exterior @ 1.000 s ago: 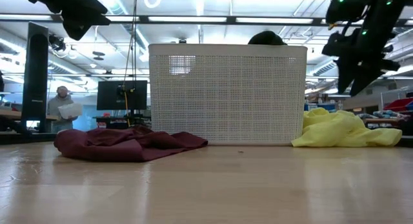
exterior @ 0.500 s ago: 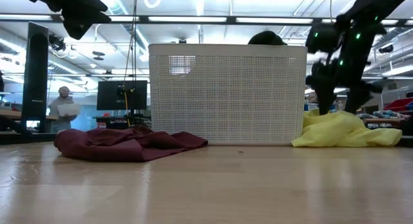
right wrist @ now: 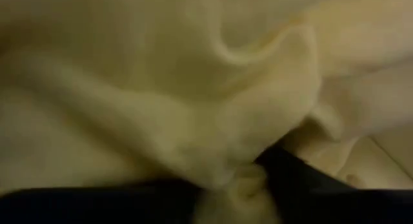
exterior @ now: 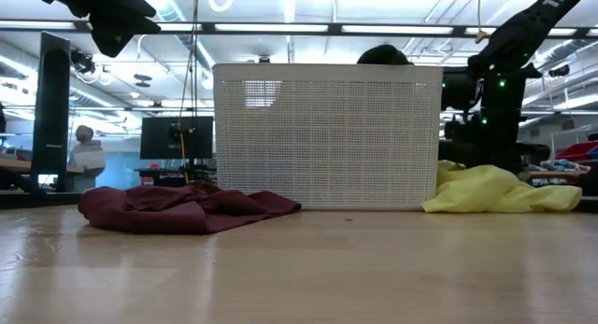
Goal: Sort clothes
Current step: Put the yellow polo shirt into the white bin
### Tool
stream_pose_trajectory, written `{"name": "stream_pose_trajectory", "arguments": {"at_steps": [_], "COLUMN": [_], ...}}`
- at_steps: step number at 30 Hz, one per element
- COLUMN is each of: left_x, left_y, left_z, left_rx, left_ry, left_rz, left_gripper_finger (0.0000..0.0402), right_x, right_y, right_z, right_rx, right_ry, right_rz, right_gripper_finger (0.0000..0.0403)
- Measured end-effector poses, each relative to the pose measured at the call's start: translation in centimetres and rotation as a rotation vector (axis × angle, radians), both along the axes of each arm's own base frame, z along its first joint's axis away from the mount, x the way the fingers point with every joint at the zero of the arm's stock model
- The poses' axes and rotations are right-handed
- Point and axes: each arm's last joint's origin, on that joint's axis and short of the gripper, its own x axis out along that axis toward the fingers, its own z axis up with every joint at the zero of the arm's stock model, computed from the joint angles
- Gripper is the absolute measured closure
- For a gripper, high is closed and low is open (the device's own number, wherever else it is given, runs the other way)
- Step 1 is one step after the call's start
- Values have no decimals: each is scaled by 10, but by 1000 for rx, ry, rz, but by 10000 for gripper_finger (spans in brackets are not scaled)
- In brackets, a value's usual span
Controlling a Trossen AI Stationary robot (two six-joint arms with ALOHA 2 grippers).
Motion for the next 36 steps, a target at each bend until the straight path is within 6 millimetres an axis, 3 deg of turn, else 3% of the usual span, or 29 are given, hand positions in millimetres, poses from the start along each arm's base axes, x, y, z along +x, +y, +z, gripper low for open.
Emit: {"name": "stream_pose_trajectory", "arguments": {"at_steps": [3,4,13,18,26,36], "left_x": [0,0,0,1,2,2], "left_y": [0,0,0,0,0,0], "left_z": [0,0,0,2,7,6], "left_rx": [-18,-24,-36,-17,71,284], "left_ry": [-2,-3,-4,-21,-67,-30], "left_rz": [7,9,13,5,-14,-84], "left_gripper_finger": [264,264,264,264,264,264], "right_x": [0,0,-15,-30,-54,-53], "right_y": [3,5,26,40,56,62], "right_z": [3,5,48,91,176,280], "right_rx": [7,9,-3,-59,-223,-467], "right_ry": [-19,-29,-43,-52,-122,-341], "right_rz": [-5,-5,-27,-53,-86,-16], "right_gripper_finger": [364,378,385,385,385,385]}}
